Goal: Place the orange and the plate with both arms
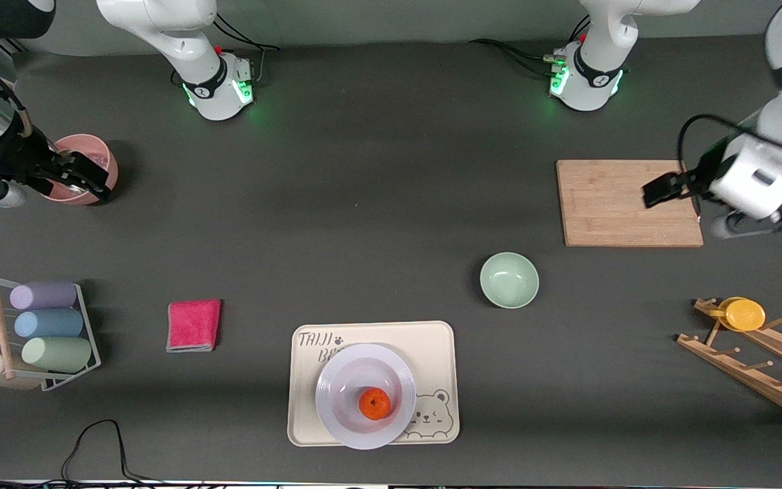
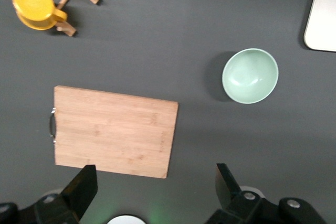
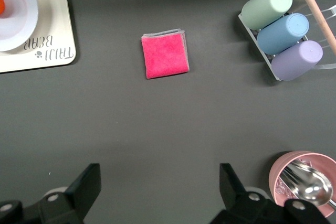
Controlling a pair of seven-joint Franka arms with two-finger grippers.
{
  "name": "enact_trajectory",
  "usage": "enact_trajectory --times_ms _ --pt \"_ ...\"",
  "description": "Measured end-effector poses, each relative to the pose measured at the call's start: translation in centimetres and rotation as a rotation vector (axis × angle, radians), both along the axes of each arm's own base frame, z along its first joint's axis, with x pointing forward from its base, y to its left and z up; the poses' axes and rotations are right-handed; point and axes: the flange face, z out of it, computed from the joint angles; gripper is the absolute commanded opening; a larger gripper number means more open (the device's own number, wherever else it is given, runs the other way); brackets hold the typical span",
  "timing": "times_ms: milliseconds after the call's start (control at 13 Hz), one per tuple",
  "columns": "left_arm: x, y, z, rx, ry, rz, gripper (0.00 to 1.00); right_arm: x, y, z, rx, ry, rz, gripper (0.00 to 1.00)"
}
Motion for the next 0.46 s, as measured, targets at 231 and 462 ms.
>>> enact_trajectory --times_ms 231,462 --pt "-2.2 2.8 1.3 0.041 0.015 -0.017 1.0 0.0 -0.6 -0.5 0.022 0.01 -0.017 1.0" --pt "-2.5 4.6 1.4 0.041 0.035 0.001 1.0 0.1 -1.2 -0.4 0.061 0.011 -0.032 1.0"
